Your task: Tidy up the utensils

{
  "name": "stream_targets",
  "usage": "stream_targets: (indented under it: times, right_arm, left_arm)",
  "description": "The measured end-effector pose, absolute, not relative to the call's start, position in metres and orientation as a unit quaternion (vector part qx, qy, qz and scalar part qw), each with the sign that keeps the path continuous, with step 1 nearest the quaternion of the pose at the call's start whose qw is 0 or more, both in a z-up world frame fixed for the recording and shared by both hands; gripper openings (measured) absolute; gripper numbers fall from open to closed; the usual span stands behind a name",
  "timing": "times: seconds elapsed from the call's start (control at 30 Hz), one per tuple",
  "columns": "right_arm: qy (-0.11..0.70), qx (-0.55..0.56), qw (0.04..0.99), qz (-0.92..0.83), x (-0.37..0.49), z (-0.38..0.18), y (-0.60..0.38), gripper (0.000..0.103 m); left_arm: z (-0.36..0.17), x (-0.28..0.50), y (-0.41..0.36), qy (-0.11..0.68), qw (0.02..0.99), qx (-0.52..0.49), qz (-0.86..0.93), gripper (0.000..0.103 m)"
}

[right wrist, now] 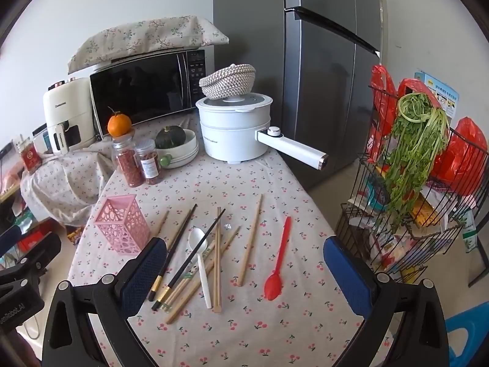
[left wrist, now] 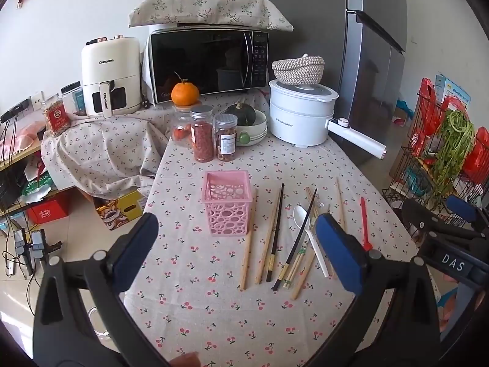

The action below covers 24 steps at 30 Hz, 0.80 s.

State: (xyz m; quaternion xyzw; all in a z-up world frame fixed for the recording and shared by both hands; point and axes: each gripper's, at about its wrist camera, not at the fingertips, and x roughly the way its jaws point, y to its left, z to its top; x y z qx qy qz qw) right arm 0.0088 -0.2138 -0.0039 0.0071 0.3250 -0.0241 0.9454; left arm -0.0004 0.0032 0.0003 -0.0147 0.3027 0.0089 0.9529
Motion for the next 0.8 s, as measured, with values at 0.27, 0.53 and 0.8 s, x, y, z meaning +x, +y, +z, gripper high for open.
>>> stream_targets:
  times: [0.27, 0.53, 0.8]
  right_arm:
    - [0.327, 0.007, 0.945, -0.022, 0.0092, -0.0060, -0.2133, 0.103]
    - [0.328, 0.008, 0.945, -0.022, 0.0091, -0.0065, -0.2135, 0.103]
    - [0.330, 0.009, 0.944, -0.020, 0.0090, -0.0078, -0.2140, 0.103]
  left_arm:
    - [-0.0010, 0.0009, 0.0052, 0.305, 0.952, -0.015, 0.006, 0.102]
    - [-0.0013, 0.0007, 0.0054, 0.308, 0.951, -0.017, 0.004, 0.102]
    - [-0.0015, 0.0003, 0.0028, 0.311, 0.950, -0.013, -0.001, 0.102]
